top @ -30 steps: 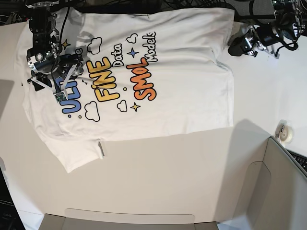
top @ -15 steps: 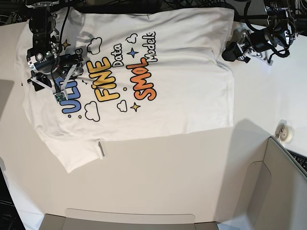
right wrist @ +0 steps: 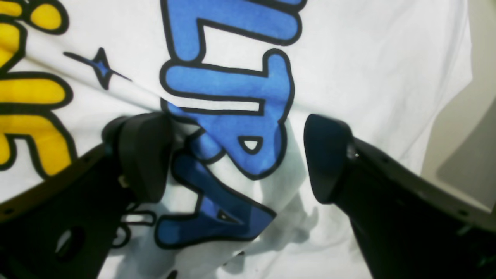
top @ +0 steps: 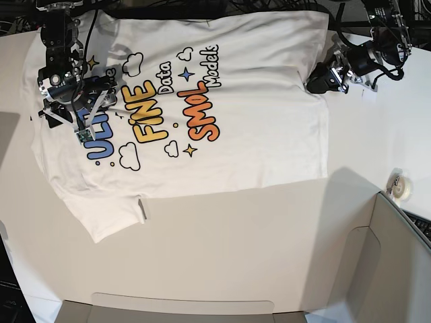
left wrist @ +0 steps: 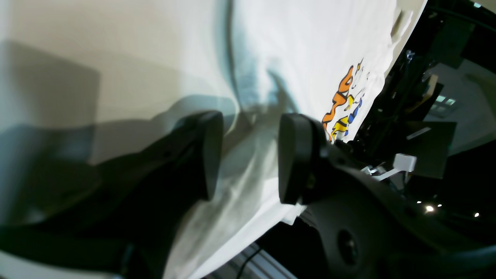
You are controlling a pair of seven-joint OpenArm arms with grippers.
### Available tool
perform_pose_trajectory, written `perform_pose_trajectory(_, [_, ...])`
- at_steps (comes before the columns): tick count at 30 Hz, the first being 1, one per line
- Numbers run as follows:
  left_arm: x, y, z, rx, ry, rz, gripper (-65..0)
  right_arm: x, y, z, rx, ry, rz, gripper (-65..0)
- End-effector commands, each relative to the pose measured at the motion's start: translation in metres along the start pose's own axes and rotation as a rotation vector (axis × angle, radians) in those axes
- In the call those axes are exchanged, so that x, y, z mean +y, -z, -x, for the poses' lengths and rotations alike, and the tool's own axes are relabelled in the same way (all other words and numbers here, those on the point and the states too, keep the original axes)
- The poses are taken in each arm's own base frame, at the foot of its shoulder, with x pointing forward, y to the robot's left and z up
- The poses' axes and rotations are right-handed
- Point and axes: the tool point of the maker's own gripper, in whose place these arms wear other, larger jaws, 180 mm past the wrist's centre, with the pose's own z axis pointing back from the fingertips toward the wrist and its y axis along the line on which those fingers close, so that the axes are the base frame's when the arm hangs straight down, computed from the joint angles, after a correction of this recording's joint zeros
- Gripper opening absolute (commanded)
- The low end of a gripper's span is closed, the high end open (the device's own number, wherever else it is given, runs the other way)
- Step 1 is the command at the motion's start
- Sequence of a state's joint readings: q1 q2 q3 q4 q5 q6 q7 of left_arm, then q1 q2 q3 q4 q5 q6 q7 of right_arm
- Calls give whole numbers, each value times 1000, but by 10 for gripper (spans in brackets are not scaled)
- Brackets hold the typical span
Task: Layout the t-shirt on the table in an organized manner, then fold the t-shirt properly
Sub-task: 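Regrasp the shoulder edge with the left gripper and tug it taut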
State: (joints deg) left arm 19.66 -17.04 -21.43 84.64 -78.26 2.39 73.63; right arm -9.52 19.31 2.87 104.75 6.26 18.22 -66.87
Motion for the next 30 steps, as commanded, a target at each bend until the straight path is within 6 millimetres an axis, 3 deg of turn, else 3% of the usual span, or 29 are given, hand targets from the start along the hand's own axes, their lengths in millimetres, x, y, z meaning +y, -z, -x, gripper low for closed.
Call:
perform_pose_trajectory(1, [12, 1, 13, 51, -9, -65, -389, -5, -1, 3, 21, -13, 17, -128])
perform_pose_trajectory(7, [-7, 6, 27, 89, 23, -19, -389, -5, -1, 3, 21, -13, 17, -128])
perform_pose_trajectory(13, [-13, 11, 33, 95, 6, 15, -388, -5, -1, 3, 21, -13, 17, -128])
perform_pose_trajectory(18, [-39, 11, 31, 77, -72, 167, -374, -4, -1, 3, 20, -10, 13, -128])
perform_pose_trajectory(24, [-22, 24, 31, 65, -329, 120, -315, 4, 0, 3, 17, 4, -1, -128])
perform_pose_trajectory(30, [-37, 24, 22, 44, -176, 183, -314, 2, 0, 3, 18, 1, 2, -128])
